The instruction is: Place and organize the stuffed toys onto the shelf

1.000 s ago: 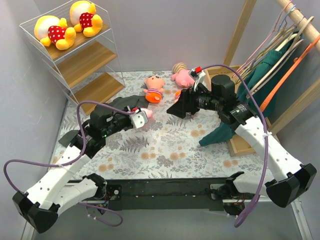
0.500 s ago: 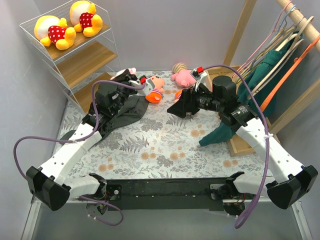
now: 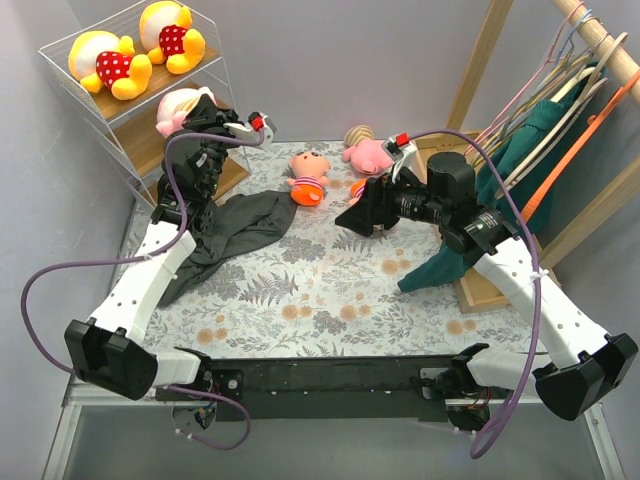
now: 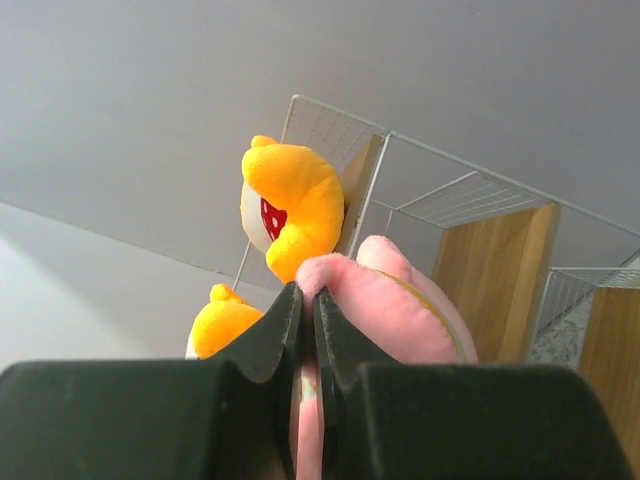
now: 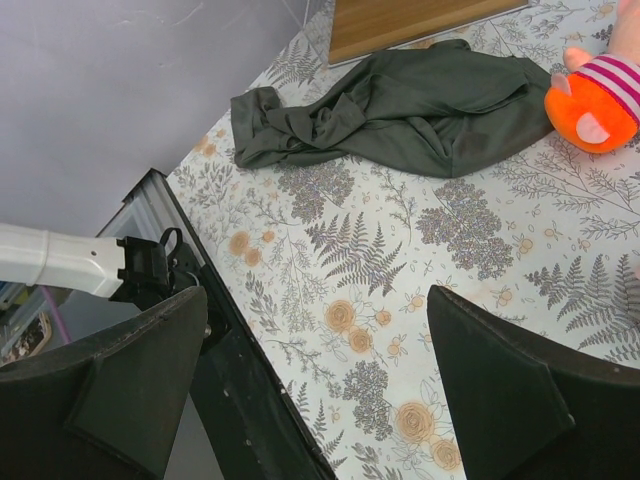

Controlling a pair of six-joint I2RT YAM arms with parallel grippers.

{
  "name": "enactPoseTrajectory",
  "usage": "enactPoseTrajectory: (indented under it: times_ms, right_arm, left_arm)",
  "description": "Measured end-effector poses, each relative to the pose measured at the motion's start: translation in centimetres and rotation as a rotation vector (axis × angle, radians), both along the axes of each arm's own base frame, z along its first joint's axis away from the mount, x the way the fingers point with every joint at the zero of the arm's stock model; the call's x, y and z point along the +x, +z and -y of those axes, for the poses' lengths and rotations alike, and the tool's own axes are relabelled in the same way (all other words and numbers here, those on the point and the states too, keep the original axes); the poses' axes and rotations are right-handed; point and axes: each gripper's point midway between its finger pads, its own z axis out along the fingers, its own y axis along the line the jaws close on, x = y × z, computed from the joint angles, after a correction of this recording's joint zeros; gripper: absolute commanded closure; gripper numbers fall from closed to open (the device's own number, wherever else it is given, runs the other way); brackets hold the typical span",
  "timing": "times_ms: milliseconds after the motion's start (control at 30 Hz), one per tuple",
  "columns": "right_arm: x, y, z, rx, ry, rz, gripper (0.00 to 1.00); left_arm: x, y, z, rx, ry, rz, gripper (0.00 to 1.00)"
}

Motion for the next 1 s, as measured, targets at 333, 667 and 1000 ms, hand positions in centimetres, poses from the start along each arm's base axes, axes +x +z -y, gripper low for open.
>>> enactPoseTrajectory:
  times_ms: [333,667,1000]
  right_arm:
    - [0.1,-0.3,0.0,-0.017,0.004,0.0,0.02]
    - [0.5,-0.1,-0.2,-0.018,0.006,0.004,0.02]
    - [0.4,-0.1,-0.2,-0.021,0.011,0.007,0.02]
  left_arm:
    - [3.0,-5.4,-2.5,0.091,0.02,-0.041,1.0]
    - [5.9,-12.0,-2.7,0.119,-0.007,-0.133,1.0]
    - [9.6,-14.4,-2.4,0.103,-0.005,-0.153,1.0]
